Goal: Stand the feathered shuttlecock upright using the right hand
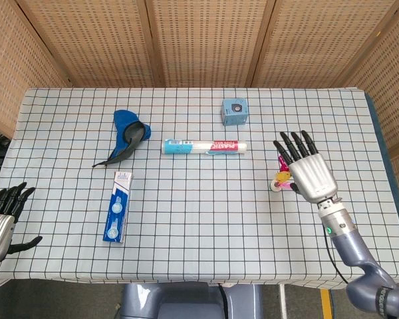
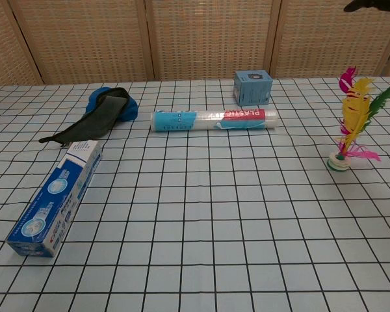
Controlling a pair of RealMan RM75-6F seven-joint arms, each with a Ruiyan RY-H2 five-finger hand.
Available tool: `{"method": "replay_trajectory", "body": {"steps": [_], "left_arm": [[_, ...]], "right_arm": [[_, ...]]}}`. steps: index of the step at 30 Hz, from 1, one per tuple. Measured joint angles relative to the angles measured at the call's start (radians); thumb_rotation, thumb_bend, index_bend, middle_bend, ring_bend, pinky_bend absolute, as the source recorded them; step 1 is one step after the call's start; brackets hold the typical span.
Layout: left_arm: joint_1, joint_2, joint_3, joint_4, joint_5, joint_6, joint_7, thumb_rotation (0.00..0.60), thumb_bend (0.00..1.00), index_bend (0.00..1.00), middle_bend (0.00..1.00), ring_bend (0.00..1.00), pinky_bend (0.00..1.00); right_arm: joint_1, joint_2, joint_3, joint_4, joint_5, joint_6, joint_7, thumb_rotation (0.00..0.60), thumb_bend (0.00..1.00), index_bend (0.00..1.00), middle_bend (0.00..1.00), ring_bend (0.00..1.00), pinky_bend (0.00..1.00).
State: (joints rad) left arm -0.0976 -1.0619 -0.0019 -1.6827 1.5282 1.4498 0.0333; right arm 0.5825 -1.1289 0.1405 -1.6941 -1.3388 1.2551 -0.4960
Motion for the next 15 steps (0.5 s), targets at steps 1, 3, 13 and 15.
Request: {"method": "replay_trajectory", "body": {"steps": [1, 3, 13, 15], "left_arm": [[0.001, 0.0, -0.001, 0.002, 0.0, 0.002, -0.005, 0.6, 0.0, 0.0, 0.0, 0.0, 0.0], [0.002, 0.0, -0.002, 0.009, 0.002, 0.008, -0.018, 0.6, 0.0, 0.0, 0.0, 0.0, 0.0], [0.019, 0.005, -0.003, 0.025, 0.036, 0.061, -0.06, 0.6, 0.0, 0.0, 0.0, 0.0, 0.0], [0.022, 0.006, 0.001, 0.025, 0.048, 0.068, -0.063, 0.6, 0.0, 0.0, 0.0, 0.0, 0.0]], "right_arm": [[-0.022, 0.016, -0.004, -0.015, -0.011, 0.027, 0.026, 0.6, 0.0, 0.0, 0.0, 0.0, 0.0], [-0.062, 0.034, -0.013, -0.032, -0.031, 0.072, 0.076, 0.6, 0.0, 0.0, 0.0, 0.0, 0.0], [-0.326, 0.056, -0.14, 0.054, -0.177, 0.318, 0.351, 0.6, 0.0, 0.0, 0.0, 0.0, 0.0], [-0.356, 0.038, -0.151, 0.091, -0.191, 0.339, 0.384, 0.6, 0.0, 0.0, 0.0, 0.0, 0.0]]}}
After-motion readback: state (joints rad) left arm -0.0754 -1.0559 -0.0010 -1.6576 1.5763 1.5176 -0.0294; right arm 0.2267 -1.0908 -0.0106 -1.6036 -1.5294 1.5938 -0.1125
